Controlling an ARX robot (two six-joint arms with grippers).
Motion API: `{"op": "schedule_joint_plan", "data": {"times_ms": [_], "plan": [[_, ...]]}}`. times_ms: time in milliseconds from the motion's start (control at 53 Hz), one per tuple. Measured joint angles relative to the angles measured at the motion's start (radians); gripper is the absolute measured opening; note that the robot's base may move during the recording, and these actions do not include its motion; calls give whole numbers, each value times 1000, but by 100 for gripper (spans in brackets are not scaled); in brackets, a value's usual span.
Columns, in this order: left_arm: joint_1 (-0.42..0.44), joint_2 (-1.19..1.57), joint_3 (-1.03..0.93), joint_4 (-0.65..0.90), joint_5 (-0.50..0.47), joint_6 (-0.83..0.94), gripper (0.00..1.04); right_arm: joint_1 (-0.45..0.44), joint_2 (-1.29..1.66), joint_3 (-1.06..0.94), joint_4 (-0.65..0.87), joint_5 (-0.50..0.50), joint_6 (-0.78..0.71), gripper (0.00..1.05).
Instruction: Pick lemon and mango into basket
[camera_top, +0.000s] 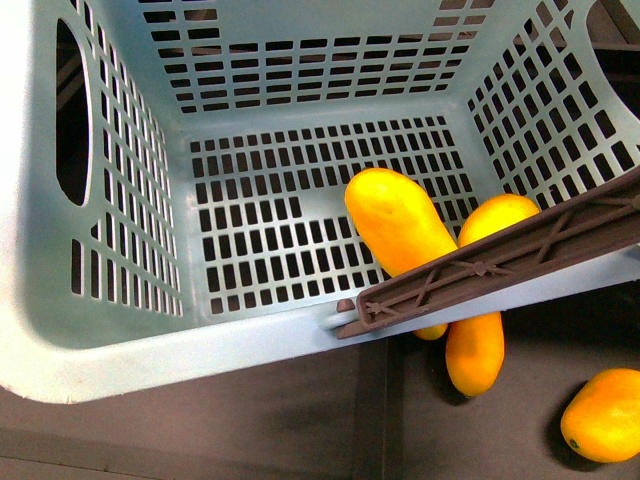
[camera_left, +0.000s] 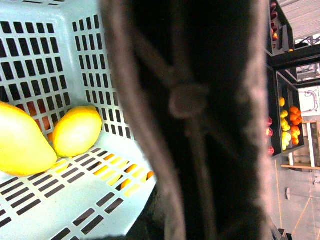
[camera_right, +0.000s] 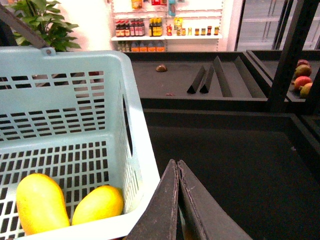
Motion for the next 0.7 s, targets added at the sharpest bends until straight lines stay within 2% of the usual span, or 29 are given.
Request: {"op": "schedule_joint_plan", "data": {"times_ms": [189, 245, 283, 547, 698], "plan": [[0, 0, 0, 0, 0, 0, 4, 0, -49, 0, -49, 0, 0, 2], [0, 0, 0, 0, 0, 0, 4, 0, -142, 0, -176, -2, 0, 2], [0, 0, 0, 0, 0, 0, 4, 0, -192, 0, -209, 0, 0, 2], [0, 0, 0, 0, 1, -2, 4, 0, -212, 0, -218, 1, 0, 2], [0, 0, 0, 0, 0, 2, 4, 0, -212, 0, -218, 0, -1, 22]]}}
